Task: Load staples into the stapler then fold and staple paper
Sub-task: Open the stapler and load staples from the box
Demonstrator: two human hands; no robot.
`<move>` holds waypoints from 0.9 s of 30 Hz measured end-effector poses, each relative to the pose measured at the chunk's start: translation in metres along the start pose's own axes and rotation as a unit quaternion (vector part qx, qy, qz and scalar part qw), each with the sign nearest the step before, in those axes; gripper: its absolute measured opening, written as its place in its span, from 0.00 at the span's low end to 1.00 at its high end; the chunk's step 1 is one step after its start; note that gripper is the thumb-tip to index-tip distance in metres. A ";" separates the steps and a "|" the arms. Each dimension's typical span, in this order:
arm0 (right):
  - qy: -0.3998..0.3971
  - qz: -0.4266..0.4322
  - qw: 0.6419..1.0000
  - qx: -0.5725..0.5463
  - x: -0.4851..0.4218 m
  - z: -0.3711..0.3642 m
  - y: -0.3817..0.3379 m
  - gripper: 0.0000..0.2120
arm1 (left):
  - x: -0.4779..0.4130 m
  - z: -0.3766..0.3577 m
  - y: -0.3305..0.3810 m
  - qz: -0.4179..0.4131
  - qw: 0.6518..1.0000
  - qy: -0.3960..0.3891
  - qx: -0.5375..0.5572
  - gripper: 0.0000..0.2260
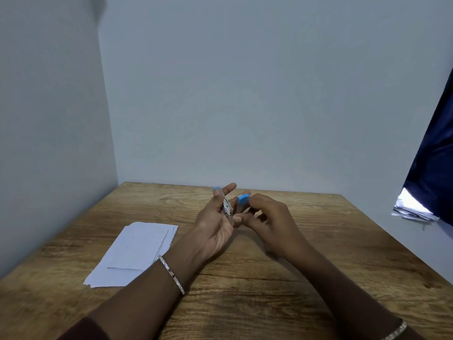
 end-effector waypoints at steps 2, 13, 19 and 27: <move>0.004 -0.024 1.000 -0.020 0.000 0.000 0.003 0.09 | 0.001 -0.004 -0.005 0.002 0.999 -0.017 -0.035 0.23; -0.001 -0.121 0.976 -0.183 0.001 -0.003 0.023 0.18 | 0.012 -0.025 -0.004 -0.042 0.976 -0.108 -0.183 0.26; -0.020 -0.102 0.976 -0.192 0.002 -0.002 0.021 0.09 | 0.025 -0.040 -0.004 -0.108 0.925 -0.170 -0.321 0.31; -0.007 -0.059 0.982 -0.179 -0.001 0.004 0.017 0.08 | 0.036 -0.044 0.003 -0.255 0.825 -0.165 -0.477 0.14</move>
Point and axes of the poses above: each hand's wrist, its own x-axis away from the middle knuckle, its own z-axis out of the back of the hand, y = z × x, the point moved 6 cm from there along -x, towards the middle knuckle, and after that the axes turned 4 degrees about -y, right-handed, at the moved point
